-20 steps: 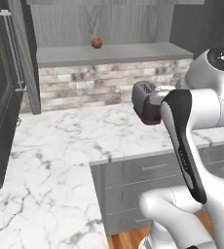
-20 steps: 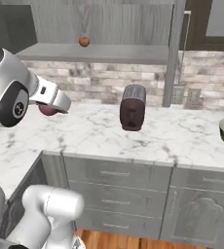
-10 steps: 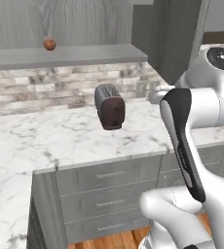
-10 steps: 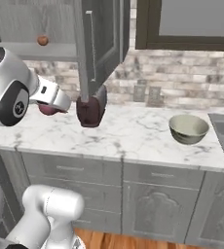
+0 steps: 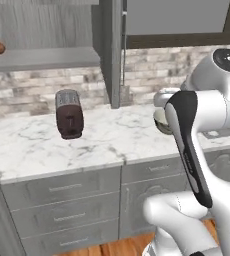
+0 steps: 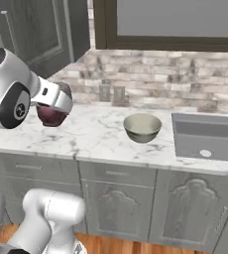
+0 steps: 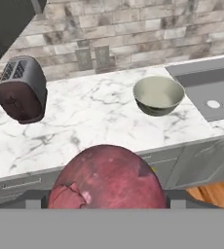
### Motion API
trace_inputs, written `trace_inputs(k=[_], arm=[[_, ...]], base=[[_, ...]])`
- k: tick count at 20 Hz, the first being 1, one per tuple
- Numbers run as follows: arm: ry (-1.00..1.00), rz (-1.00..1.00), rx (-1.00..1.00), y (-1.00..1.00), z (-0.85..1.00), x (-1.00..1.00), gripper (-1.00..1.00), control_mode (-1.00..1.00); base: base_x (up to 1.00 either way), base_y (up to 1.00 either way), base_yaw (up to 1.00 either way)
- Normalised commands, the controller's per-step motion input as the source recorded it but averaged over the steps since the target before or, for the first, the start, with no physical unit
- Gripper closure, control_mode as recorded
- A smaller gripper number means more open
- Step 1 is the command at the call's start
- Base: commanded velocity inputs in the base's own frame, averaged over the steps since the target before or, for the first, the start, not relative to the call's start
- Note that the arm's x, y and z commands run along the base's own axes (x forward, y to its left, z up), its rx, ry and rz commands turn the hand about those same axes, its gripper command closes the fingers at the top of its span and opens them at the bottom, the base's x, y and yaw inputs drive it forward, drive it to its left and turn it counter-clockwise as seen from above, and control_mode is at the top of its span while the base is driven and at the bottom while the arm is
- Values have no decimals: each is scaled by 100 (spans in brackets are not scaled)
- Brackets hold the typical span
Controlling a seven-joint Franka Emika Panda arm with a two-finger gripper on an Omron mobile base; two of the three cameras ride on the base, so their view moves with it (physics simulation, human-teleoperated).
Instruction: Pick the onions from the cabinet and place them in one bowl. Pick the squash from the sink and place it in the other bowl.
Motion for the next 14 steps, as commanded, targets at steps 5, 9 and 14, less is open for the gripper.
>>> trace_inputs(k=[5, 9, 14], arm=[[0, 0, 0, 0, 0, 0, 100, 100], [0, 0, 0, 0, 0, 0, 100, 100], [0, 0, 0, 0, 0, 0, 100, 100]], base=[[0, -88, 0], [0, -83, 0], [0, -51, 0]])
